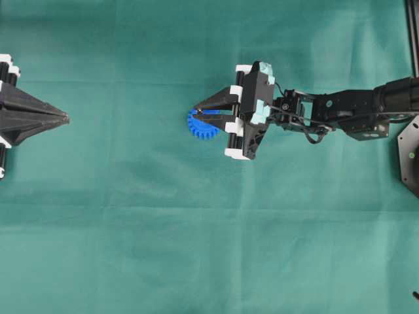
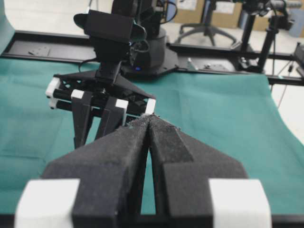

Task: Insert the shaft placed at a random location into the center hole of the small gear at another random location.
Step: 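Align the held shaft over the gear's center hole and lower it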

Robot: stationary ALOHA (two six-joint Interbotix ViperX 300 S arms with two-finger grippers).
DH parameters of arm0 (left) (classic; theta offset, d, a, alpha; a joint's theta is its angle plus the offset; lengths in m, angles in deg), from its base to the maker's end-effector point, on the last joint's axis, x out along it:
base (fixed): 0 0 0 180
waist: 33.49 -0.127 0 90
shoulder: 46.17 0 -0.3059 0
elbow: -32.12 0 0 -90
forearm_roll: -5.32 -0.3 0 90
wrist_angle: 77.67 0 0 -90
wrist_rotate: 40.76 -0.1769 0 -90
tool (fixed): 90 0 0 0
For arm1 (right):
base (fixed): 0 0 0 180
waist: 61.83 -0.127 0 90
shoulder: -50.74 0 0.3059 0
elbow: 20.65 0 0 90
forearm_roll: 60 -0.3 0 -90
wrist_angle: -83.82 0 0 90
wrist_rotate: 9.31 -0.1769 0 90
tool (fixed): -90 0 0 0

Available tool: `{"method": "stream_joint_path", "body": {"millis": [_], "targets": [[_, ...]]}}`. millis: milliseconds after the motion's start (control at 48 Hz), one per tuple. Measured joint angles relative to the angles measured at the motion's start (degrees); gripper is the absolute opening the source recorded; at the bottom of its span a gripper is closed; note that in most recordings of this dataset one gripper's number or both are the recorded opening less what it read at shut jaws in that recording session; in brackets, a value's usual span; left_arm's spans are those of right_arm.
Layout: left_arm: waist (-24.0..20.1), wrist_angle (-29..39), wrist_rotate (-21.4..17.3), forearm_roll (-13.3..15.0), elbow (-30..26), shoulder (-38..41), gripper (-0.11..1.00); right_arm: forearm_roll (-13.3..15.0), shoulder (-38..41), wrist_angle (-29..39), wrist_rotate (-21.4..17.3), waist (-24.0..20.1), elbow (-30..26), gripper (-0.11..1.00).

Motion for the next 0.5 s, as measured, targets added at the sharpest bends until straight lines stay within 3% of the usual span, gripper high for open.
{"method": "stream_joint_path", "body": {"millis": [499], "targets": [[0.0,0.1,0.0,0.0,0.0,-0.1,-0.01,0.3,-6.4,0.6,0.0,0.0,1.7,0.16]]}}
